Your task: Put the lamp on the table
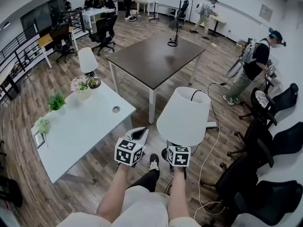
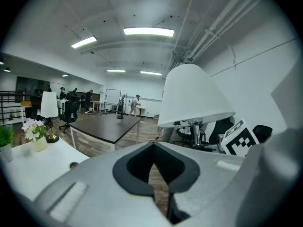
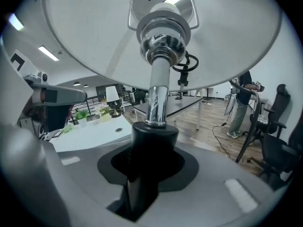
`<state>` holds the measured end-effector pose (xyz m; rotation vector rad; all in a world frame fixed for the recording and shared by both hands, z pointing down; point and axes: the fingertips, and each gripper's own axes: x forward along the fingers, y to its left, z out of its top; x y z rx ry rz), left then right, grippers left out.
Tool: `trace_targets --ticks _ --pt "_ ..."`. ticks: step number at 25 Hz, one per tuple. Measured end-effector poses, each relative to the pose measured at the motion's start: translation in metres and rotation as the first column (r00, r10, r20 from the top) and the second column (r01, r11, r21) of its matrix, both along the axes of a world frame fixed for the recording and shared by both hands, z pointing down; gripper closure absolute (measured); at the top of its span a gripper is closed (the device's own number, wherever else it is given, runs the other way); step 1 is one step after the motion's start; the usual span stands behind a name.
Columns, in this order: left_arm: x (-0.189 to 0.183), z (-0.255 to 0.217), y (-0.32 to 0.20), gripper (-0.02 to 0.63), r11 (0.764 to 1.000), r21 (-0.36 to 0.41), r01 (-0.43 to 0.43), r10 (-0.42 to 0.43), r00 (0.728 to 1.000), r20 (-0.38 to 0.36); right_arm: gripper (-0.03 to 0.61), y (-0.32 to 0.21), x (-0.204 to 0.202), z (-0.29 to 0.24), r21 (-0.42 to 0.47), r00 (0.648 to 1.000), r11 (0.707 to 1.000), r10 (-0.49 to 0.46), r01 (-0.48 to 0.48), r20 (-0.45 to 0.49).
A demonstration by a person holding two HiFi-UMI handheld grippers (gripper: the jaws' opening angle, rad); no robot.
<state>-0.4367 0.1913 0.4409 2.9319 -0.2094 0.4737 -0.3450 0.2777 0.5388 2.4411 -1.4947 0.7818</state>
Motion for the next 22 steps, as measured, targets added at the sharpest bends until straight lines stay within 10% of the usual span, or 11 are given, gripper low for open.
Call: trace_targets --ticks 22 --pt "0.238 0.001 -0.090 0.614 0.996 -0.058 -0.061 0.061 0.998 -0.007 0.448 -0.064 0.216 -0.006 -0.004 0.999 1.000 0.026 -0.026 0.020"
